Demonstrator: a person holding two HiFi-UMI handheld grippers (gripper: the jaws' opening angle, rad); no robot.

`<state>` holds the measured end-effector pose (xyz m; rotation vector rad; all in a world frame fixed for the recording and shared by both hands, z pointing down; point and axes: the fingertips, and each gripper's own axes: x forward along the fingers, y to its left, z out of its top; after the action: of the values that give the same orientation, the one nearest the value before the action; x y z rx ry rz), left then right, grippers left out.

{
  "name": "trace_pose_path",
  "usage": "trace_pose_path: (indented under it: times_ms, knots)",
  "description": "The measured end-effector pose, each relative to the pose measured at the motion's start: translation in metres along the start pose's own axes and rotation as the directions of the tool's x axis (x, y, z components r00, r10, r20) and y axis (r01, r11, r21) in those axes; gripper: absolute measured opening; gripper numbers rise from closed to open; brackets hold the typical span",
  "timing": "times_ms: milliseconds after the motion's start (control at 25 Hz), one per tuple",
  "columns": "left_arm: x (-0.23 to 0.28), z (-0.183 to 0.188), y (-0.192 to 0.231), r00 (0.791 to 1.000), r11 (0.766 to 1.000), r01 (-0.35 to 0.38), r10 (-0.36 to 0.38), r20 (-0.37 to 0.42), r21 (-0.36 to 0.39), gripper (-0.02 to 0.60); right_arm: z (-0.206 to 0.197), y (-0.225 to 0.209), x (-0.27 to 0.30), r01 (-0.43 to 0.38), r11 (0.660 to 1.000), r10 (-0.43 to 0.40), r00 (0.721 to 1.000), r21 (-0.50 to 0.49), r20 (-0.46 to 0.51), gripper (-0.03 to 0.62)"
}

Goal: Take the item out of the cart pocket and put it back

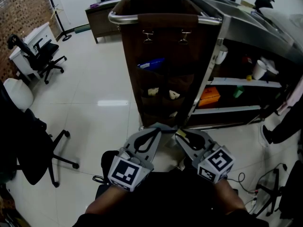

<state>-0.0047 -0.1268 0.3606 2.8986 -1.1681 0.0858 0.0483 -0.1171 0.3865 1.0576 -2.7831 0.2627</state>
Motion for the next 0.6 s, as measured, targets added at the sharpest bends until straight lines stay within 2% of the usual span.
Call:
trace_pose_path:
  times_ms: [600]
  knots:
    - [0.0013,0.0006,0.0018,1.0,1.0,-0.004,0.004,0.0,0.003,0.0,-0.0018,-0.0024,0.0001,-0.001,1.0,0.001,1.0,0.002,-0.003,0.089]
